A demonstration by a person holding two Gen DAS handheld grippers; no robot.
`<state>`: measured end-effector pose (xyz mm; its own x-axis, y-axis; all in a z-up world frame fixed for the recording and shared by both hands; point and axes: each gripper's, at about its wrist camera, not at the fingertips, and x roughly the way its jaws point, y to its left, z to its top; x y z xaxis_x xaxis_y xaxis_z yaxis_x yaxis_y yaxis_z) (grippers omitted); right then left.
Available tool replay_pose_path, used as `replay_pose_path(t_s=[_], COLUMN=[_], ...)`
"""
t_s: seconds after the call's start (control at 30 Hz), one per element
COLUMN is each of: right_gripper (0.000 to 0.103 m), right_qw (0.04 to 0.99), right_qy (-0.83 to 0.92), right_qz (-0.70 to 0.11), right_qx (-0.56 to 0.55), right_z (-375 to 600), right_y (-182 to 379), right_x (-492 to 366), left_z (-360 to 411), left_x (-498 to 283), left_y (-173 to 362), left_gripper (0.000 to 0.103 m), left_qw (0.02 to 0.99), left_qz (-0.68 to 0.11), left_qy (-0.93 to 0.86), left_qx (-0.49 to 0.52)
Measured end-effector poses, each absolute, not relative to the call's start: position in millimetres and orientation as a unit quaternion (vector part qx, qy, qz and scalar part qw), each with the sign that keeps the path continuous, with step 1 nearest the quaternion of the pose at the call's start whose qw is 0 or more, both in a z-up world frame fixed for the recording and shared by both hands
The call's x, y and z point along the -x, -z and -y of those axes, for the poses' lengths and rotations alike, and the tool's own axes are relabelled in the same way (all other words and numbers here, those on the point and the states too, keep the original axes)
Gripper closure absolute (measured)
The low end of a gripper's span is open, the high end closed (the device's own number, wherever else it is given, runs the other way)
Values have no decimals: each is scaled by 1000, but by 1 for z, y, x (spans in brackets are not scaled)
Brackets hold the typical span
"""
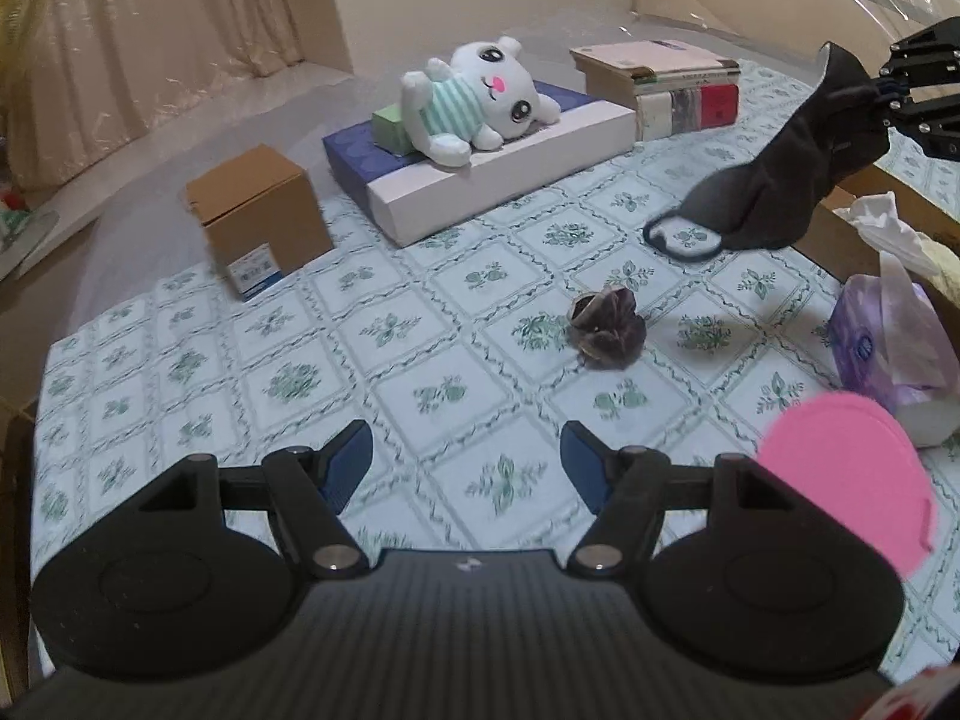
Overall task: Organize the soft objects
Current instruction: 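Lift the eye mask with the right gripper while the left gripper grasps the brown scrunchie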
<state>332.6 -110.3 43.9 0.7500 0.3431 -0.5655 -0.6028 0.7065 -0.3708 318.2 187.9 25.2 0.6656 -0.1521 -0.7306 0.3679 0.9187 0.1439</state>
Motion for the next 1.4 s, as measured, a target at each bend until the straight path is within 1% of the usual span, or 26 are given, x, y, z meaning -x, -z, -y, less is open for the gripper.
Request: replay_pose_path(t_s=[0.17, 0.37, 0.5, 0.63, 0.87, 0.9, 0.93, 1.0, 1.23, 1.4], right_gripper=[94, 94, 94, 94, 94, 94, 94, 94, 94, 94], right_qw=[893, 885, 881, 878, 885, 885, 885, 885, 887, 892], right_qy=[-227, -221, -225, -220, -180, -180, -179, -178, -179, -179], right_qz=[-277, -323, -349, -363, -361, -363, -365, -369, -371, -368], right_qx=[273, 251, 227, 222, 232, 229, 226, 220, 209, 193], right_z=[124, 133, 138, 139, 148, 149, 151, 153, 154, 155], right_y=[-27, -6, 8, 23, 37, 38, 39, 40, 38, 25], right_x=[-362, -389, -405, -415, -424, -424, -425, -426, -423, -414], left_z=[-167, -132, -117, -101, -77, -74, -72, -69, -73, -96], left_x=[-356, -392, -408, -420, -430, -432, -433, -436, -442, -438], left_y=[-10, 16, 34, 49, 71, 73, 75, 78, 72, 45], left_gripper=[37, 37, 38, 44, 49, 52, 58, 61, 83, 91], left_qw=[886, 850, 830, 817, 797, 796, 793, 787, 797, 836], left_qz=[-382, -375, -371, -368, -374, -376, -379, -388, -414, -415], left_qy=[209, 282, 319, 344, 361, 361, 363, 362, 336, 274], left_qx=[-160, -240, -267, -280, -307, -308, -309, -314, -284, -232])
